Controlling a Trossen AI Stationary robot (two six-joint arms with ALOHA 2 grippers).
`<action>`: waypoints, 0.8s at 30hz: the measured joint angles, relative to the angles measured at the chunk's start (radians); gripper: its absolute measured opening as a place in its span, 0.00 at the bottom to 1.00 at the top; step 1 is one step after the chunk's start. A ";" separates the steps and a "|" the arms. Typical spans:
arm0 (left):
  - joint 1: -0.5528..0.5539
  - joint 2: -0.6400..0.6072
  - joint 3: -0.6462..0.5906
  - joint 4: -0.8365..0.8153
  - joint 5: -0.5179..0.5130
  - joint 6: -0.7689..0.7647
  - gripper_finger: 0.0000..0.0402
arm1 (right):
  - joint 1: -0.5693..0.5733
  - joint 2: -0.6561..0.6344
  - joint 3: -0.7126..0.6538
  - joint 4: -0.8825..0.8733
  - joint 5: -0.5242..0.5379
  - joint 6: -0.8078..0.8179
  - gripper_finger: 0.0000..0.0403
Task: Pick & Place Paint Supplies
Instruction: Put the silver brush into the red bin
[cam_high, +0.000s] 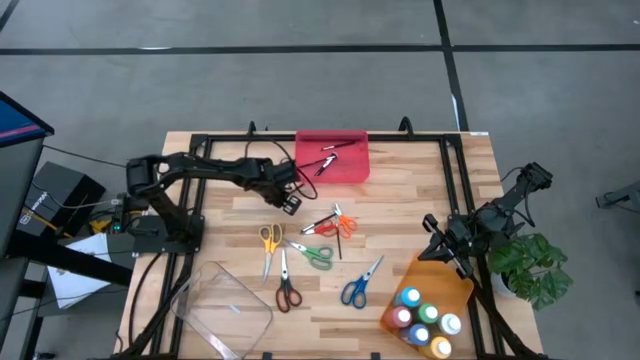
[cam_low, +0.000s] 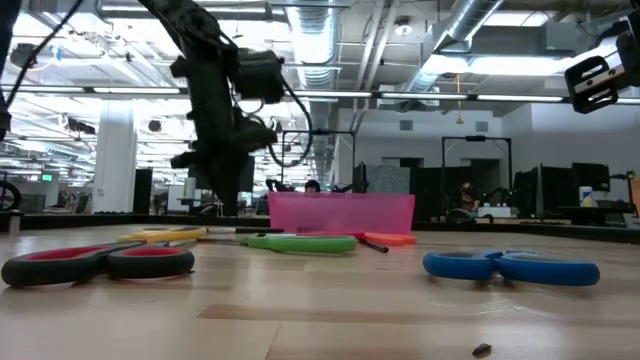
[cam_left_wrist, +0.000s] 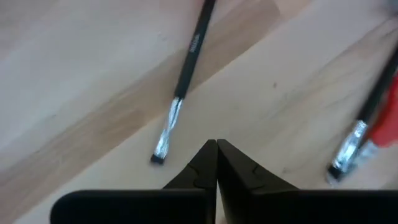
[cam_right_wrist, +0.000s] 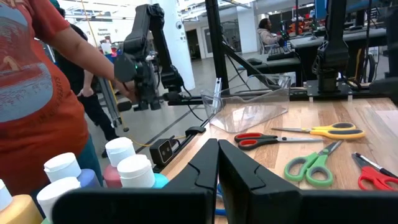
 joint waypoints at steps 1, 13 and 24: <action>-0.001 0.011 0.000 0.004 0.001 0.001 0.01 | 0.000 0.000 0.000 0.000 0.000 0.000 0.02; 0.000 0.117 0.213 -0.105 -0.003 0.155 0.30 | 0.000 0.001 0.000 0.000 0.000 0.000 0.02; 0.009 0.259 0.261 -0.184 -0.033 0.241 0.43 | 0.000 0.000 0.000 0.000 0.000 0.000 0.02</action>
